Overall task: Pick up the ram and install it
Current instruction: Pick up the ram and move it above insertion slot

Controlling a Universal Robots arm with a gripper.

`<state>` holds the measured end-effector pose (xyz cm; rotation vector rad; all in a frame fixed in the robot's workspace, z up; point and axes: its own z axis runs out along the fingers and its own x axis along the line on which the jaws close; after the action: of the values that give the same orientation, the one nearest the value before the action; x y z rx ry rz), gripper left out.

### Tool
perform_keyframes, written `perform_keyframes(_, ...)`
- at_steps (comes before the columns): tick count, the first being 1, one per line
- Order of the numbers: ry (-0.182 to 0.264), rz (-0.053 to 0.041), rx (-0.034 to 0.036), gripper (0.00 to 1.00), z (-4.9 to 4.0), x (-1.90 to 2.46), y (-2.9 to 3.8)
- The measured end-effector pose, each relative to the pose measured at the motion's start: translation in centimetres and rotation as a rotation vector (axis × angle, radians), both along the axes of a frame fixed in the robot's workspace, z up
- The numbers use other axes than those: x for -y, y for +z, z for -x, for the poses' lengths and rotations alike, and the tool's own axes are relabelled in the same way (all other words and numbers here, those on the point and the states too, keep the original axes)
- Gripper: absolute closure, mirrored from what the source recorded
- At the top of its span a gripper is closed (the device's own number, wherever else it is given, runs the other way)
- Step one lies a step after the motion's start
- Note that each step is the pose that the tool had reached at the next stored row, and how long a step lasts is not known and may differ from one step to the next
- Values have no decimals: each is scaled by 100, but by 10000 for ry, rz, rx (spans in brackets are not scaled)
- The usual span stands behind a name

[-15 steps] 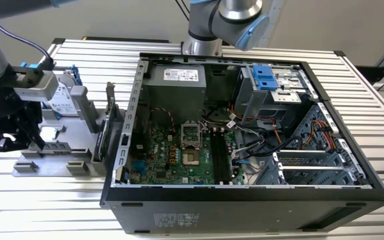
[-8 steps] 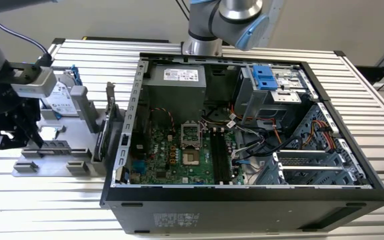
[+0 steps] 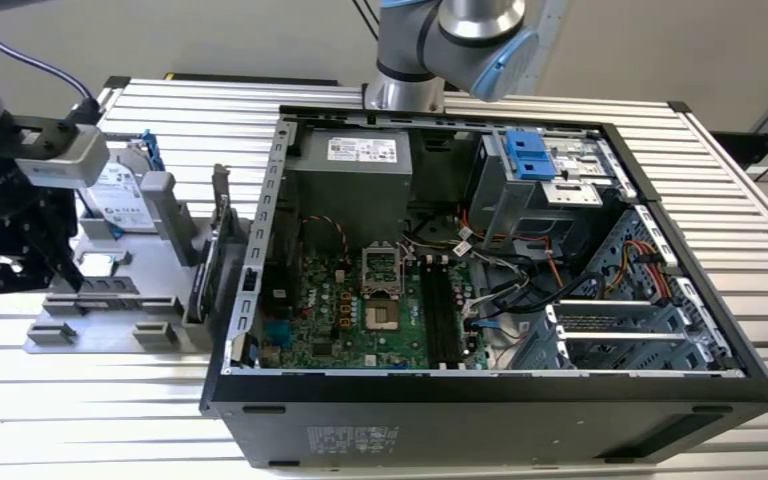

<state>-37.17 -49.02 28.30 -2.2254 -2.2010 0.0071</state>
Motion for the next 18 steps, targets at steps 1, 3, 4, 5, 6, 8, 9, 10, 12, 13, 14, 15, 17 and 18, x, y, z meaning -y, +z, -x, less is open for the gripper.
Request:
perform_keyframes(1, 0, 0, 0, 100, 0, 0, 8)
perform_keyframes(3, 0, 0, 0, 100, 0, 0, 25)
perform_keyframes(4, 0, 0, -1, 100, 0, 0, 33)
perform_keyframes(5, 0, 0, 0, 100, 0, 0, 41)
perform_keyframes(6, 0, 0, 0, 100, 0, 0, 50)
perform_keyframes(8, 0, 0, 0, 100, 0, 0, 66)
perform_keyframes(9, 0, 0, -1, 100, 0, 0, 73)
perform_keyframes(10, 0, 0, -1, 100, 0, 0, 82)
perform_keyframes(12, 0, 0, 0, 100, 0, 0, 97)
perform_keyframes(13, 0, 0, 0, 100, 0, 0, 105)
perform_keyframes(14, 0, 0, 0, 100, 0, 0, 112)
perform_keyframes(15, 0, 0, 0, 100, 0, 0, 120)
perform_keyframes(17, 0, -1, 0, 100, 0, 0, 133)
perform_keyframes(18, 0, 0, 0, 100, 0, 0, 141)
